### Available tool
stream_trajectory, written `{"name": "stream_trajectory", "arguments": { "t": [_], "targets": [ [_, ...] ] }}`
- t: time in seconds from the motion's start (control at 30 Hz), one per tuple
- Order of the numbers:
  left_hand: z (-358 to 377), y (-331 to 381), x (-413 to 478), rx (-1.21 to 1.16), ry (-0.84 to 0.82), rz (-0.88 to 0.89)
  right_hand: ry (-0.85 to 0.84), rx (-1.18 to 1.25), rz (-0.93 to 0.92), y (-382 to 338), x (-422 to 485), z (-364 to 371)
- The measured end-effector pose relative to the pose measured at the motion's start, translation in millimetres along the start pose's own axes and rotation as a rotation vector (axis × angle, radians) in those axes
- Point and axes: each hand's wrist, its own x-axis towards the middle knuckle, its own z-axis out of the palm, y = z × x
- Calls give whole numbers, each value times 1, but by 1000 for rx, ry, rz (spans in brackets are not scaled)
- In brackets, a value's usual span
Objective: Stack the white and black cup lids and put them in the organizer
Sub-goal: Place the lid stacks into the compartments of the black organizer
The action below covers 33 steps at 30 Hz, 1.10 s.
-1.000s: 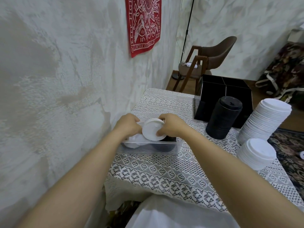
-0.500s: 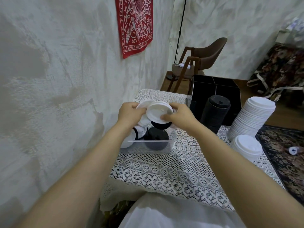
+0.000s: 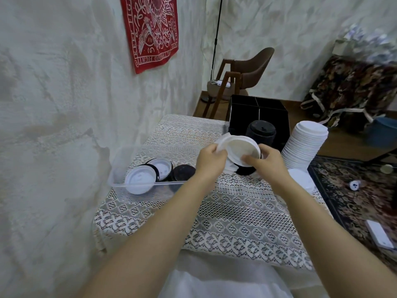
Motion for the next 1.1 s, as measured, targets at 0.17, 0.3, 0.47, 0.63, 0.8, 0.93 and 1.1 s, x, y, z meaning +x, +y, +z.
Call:
{"name": "stream_trajectory", "arguments": {
  "t": [0.17,0.3,0.47,0.63,0.8,0.93,1.1],
  "targets": [
    [31,-17,-7,145,11,-21,43,-27,76,24,-10,7],
    [32,-32,-14,182,-11,-117,39,-48,131,41,-12,17],
    [26,-44,-14,210,-44,-184,23,-53,194,49,-10,21],
    [24,-45,-18,385,-77,-101,22,-234,84,51,-13,19],
    [26,-47,-20,613,-130,73,-3,-543,-71,50,-15,20],
    [25,-37,-25,596,-201,213,33,-662,-172,41,-16,21],
    [-17,-7,-20,698,-175,409,11,-610,-355,8,-9,35]
  ]
}}
